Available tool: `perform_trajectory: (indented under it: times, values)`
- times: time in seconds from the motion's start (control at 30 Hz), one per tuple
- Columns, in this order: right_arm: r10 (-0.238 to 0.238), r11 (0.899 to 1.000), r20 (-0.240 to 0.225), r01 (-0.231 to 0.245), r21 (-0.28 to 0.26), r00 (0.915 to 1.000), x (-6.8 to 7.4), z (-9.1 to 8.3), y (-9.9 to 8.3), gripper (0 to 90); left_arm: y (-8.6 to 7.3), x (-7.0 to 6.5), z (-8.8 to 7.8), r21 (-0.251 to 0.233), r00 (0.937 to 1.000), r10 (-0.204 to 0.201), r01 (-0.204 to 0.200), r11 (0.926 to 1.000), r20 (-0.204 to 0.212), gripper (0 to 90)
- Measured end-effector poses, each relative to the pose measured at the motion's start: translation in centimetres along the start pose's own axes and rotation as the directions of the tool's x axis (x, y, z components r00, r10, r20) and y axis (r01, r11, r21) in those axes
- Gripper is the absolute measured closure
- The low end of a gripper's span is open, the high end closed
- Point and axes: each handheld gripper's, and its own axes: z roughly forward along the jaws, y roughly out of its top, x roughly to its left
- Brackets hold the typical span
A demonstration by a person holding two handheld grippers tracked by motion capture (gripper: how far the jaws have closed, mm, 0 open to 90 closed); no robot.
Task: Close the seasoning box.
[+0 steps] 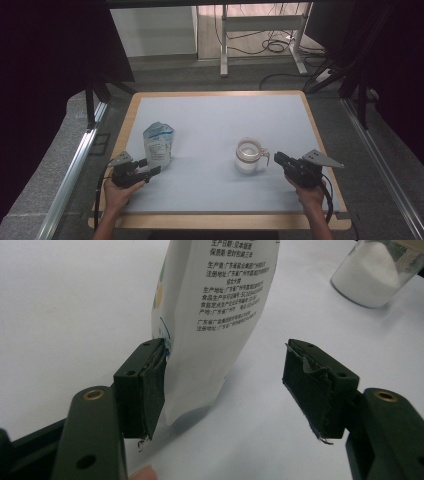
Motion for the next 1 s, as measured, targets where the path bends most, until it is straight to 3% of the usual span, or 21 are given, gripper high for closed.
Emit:
perform_trajectory:
  times: [0.2, 0.23, 0.43, 1.0]
  values:
    - [0.008, 1.000, 0.027, -0.009, 0.028, 0.9996, -1.1, -0.2, -1.6, 66.3, 0.0, 0.1, 0.0, 0.001, 1.0000, 0.003, -0.003, 1.0000, 0.001, 34.3]
    - [0.023, 0.999, 0.038, -0.025, 0.039, 0.9990, -1.6, -0.1, -2.3, 61.1, -0.1, 0.1, 0.1, 0.004, 1.0000, 0.005, -0.005, 1.0000, 0.000, 34.2]
    - [0.024, 0.996, 0.058, -0.029, 0.085, 0.9981, -2.3, 0.2, -3.8, 55.0, -0.1, 0.0, 0.1, 0.006, 1.0000, 0.009, -0.009, 0.9999, -0.001, 34.1]
    - [0.019, 0.998, 0.050, -0.022, 0.062, 0.9986, -2.2, -0.4, -3.6, 50.8, -0.1, -0.2, 0.1, 0.009, 0.9999, 0.010, -0.010, 0.9999, -0.003, 33.8]
